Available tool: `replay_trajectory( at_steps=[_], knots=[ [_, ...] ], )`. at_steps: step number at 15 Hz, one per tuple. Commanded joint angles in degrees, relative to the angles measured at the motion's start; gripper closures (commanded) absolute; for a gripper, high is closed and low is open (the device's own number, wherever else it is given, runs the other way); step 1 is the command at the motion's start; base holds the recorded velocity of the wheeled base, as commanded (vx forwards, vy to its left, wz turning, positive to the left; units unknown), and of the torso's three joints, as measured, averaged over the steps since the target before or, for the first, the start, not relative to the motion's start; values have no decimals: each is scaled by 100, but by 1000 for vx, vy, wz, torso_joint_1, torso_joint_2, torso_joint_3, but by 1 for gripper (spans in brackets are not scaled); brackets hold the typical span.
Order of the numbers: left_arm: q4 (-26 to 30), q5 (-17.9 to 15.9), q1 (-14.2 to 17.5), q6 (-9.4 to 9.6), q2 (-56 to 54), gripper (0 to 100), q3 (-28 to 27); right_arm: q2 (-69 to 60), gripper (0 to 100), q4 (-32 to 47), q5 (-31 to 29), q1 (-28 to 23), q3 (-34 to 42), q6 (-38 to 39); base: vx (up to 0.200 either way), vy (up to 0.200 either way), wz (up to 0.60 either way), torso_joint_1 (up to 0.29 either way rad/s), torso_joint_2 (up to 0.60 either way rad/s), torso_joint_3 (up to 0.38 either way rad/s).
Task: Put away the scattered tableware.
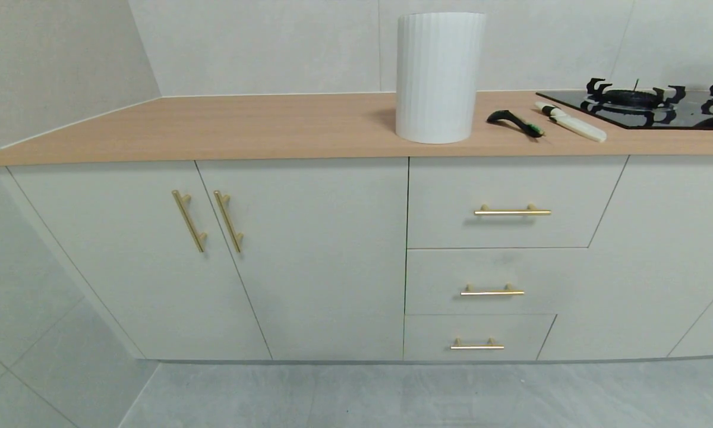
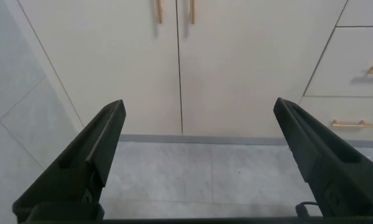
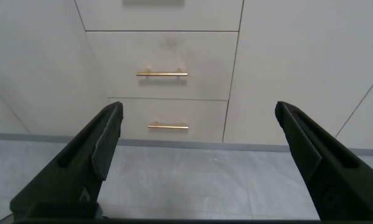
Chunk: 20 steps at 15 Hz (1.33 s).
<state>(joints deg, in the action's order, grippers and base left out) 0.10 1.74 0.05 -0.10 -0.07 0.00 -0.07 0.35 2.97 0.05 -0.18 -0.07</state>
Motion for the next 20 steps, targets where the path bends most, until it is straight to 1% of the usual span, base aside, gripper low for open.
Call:
replay_trajectory(
  at_steps=[1, 3, 8, 13, 19, 20],
  knots=[
    [-1, 1, 4, 1, 7, 0, 0, 7, 0, 0, 1, 4, 1, -1, 0, 0, 0, 0, 0, 0],
    [-1, 1, 4, 1, 7, 0, 0, 7, 0, 0, 1, 4, 1, -1, 0, 0, 0, 0, 0, 0],
    [-10, -7, 4, 27, 7, 0, 0, 7, 0, 0, 1, 4, 1, -1, 200, 0, 0, 0, 3, -1],
    [-10, -7, 4, -8, 7, 0, 0, 7, 0, 0, -7, 4, 1, -1, 0, 0, 0, 0, 0, 0],
    [-10, 1, 4, -8, 7, 0, 0, 7, 0, -9, -7, 4, 9, -19, 0, 0, 0, 0, 0, 0],
    [-10, -7, 4, -8, 7, 0, 0, 7, 0, -150, 28, 4, -184, 51, 0, 0, 0, 0, 0, 0]
  ],
)
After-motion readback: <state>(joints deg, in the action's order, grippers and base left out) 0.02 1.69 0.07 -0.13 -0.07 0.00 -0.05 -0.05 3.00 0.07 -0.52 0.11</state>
